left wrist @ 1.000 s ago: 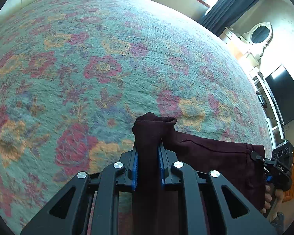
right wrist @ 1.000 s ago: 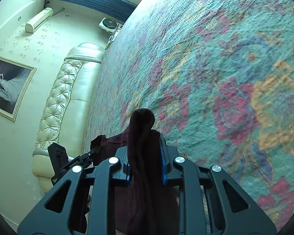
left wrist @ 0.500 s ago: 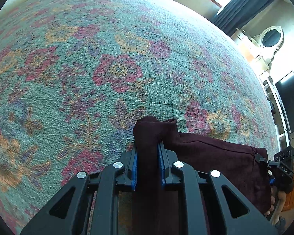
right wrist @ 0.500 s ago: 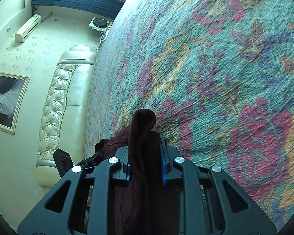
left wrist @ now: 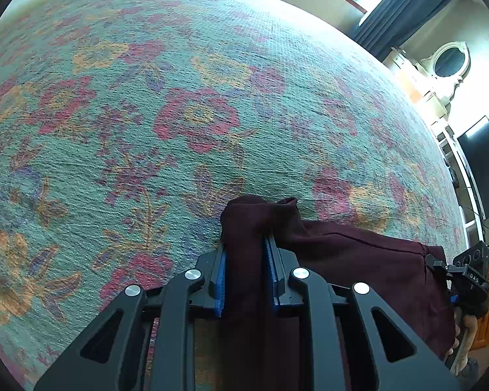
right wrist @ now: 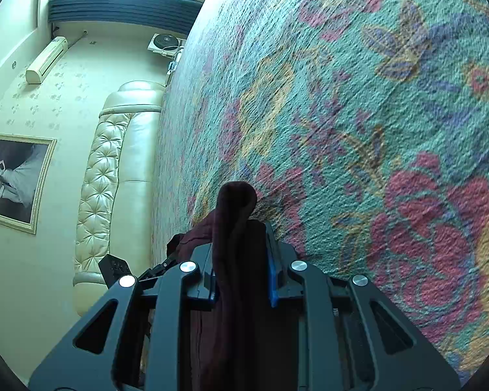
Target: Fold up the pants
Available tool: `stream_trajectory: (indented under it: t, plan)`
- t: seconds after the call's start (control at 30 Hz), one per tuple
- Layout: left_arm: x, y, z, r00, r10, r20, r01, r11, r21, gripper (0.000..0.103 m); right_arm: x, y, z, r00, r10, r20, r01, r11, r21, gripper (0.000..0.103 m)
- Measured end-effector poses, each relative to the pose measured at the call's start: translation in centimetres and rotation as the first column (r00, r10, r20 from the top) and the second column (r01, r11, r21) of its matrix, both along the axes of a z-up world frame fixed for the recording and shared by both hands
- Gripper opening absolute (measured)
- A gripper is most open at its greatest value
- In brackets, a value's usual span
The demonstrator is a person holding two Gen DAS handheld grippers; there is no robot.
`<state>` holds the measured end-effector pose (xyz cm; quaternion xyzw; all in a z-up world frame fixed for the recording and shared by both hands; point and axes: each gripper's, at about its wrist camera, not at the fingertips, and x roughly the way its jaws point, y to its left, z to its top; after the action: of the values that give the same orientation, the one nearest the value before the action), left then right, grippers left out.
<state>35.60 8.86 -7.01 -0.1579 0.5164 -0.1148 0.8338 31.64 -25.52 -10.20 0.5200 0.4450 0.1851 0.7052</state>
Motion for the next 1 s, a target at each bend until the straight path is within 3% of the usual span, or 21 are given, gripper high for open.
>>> stream_trajectory:
  t: [0.13,0.23,0.33,0.4,0.57,0.8,1.0]
  plan:
    - [0.0,-0.3,0.0,1.000,-0.005,0.001,0.005,1.000,0.003,0.022,0.0,-0.5,-0.1,1.000,0.000,-0.001,0.000,1.000,0.027,0.022]
    - [0.0,-0.3,0.2,1.000,-0.020,0.001,0.020,1.000,0.004,0.033,-0.4,-1.0,0.0,1.000,-0.005,0.004,0.005,0.999,0.052,0.030]
    - [-0.6,0.5,0.9,0.999,-0.024,0.033,0.024,1.000,0.007,0.058,-1.1,-1.4,1.0,1.000,-0.006,0.008,0.005,0.999,0.043,0.046]
    - [-1.4,1.5,1.3,0.999,-0.020,0.049,0.023,0.999,-0.049,0.073,-1.9,-1.6,1.8,1.000,-0.005,0.012,0.005,1.000,0.023,0.056]
    - [-4.6,4.0,1.6,0.999,-0.044,0.026,0.048,0.981,-0.186,0.079,-5.7,-3.3,3.6,0.999,-0.026,0.025,0.027,0.999,-0.028,0.069]
    - [-10.9,4.6,0.0,0.993,-0.107,-0.055,0.084,0.946,-0.314,0.080,-12.2,-4.2,3.9,0.998,-0.063,0.009,0.064,0.997,-0.051,0.070]
    - [-14.2,4.0,-0.5,0.993,-0.104,-0.060,0.072,0.916,-0.394,0.082,-14.8,-2.0,3.0,0.999,-0.052,-0.006,0.052,0.999,0.013,0.071]
